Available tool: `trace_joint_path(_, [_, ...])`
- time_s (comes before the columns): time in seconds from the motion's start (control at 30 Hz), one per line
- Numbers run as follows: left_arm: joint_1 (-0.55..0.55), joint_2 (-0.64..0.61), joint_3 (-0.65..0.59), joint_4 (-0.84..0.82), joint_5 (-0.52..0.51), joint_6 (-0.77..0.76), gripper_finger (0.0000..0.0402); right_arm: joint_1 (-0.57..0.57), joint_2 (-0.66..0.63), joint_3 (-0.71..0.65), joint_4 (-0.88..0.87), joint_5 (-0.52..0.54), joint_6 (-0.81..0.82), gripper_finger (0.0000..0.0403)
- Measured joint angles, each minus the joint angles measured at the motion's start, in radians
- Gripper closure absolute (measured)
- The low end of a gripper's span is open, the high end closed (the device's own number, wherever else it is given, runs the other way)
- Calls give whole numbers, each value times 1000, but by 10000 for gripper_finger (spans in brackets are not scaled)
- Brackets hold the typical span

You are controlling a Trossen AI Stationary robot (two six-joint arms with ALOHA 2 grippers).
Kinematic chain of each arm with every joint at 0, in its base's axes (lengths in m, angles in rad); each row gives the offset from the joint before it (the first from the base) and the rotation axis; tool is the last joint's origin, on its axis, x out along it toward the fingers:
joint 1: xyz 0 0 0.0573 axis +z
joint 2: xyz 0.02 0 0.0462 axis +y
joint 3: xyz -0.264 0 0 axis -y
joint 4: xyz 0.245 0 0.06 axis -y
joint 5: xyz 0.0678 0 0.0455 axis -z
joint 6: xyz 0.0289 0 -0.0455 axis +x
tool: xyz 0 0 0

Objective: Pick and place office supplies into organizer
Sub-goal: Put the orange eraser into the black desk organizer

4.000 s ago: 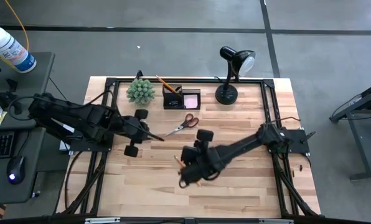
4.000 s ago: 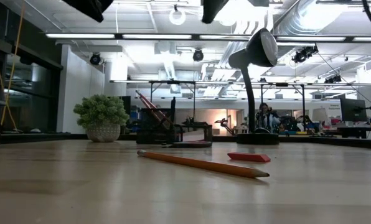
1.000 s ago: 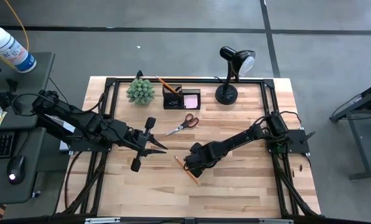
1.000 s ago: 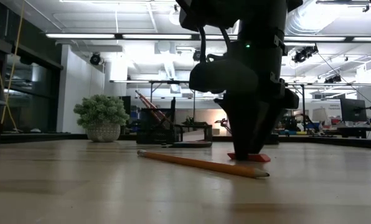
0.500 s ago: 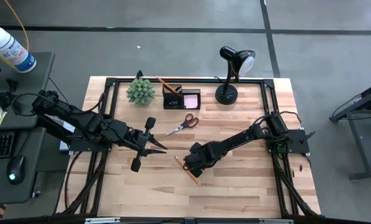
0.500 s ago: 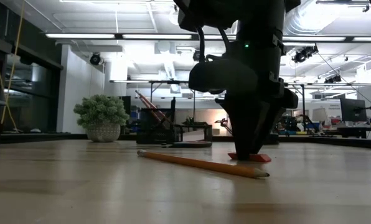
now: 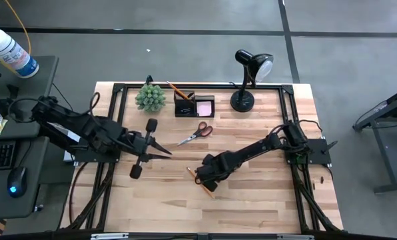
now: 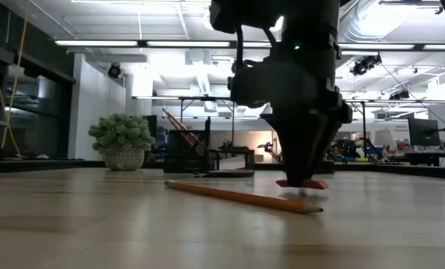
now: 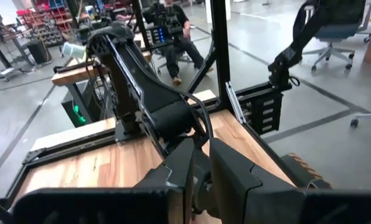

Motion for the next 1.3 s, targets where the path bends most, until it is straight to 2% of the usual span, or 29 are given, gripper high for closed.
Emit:
trace_joint_path(0.27, [0,-22,0,5,-2,-18,360,-6,-2,2,1,-53,-29,320])
trace_joint_path(0.83, [0,-26,0,5,-15,63,360,-54,-4,18,-21,-109,-98,320])
trace_joint_path(1.3, [0,-112,0,-42,-39,137,360,-136,-6,166,-133,-38,-219,320])
